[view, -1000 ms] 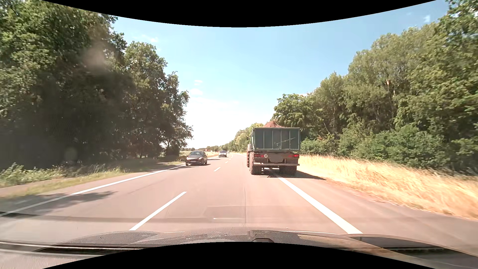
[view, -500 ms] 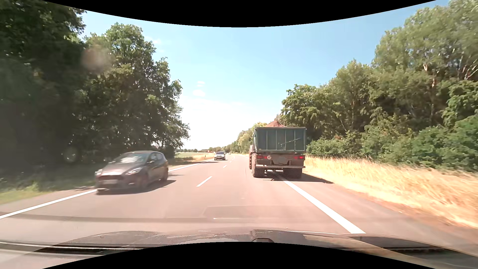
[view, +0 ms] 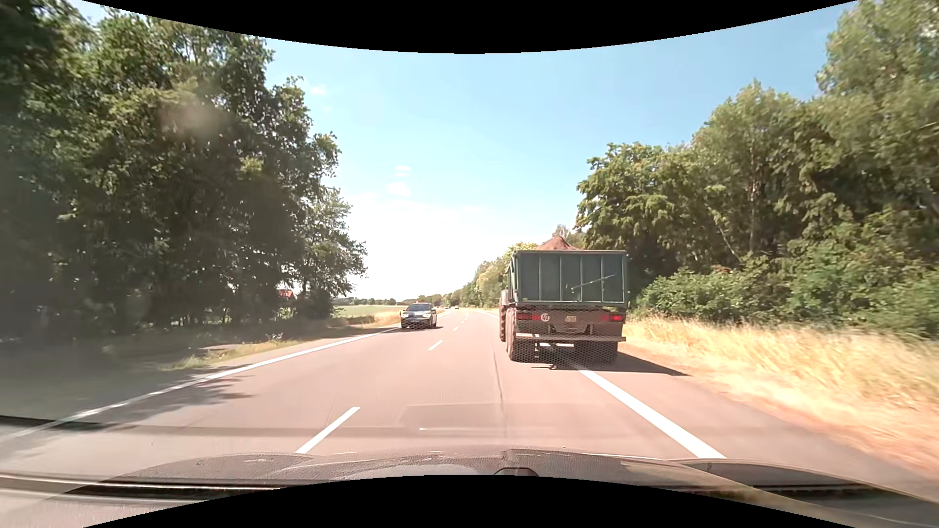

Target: Follow the waypoints while adhering to traffic rules and regulations

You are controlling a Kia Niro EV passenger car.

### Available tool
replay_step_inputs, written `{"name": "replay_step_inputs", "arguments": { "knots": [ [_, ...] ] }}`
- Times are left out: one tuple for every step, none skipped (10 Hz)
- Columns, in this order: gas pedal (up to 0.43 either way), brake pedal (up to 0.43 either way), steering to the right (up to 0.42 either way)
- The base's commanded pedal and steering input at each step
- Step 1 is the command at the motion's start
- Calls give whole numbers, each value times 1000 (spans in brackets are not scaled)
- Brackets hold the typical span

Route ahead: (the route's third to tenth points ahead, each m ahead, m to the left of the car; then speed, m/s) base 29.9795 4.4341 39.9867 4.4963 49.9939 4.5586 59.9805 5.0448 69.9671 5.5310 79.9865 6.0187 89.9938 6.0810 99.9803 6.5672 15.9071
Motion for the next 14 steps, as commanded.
{"name": "replay_step_inputs", "arguments": {
  "knots": [
    [1000,0,-35],
    [1000,0,-35],
    [1000,0,-34],
    [1000,0,-30],
    [1000,0,-21],
    [1000,0,-12],
    [1000,0,-5],
    [1000,0,4],
    [1000,0,7],
    [1000,0,6],
    [1000,0,6],
    [1000,0,6],
    [1000,0,6],
    [1000,0,6]
  ]
}}
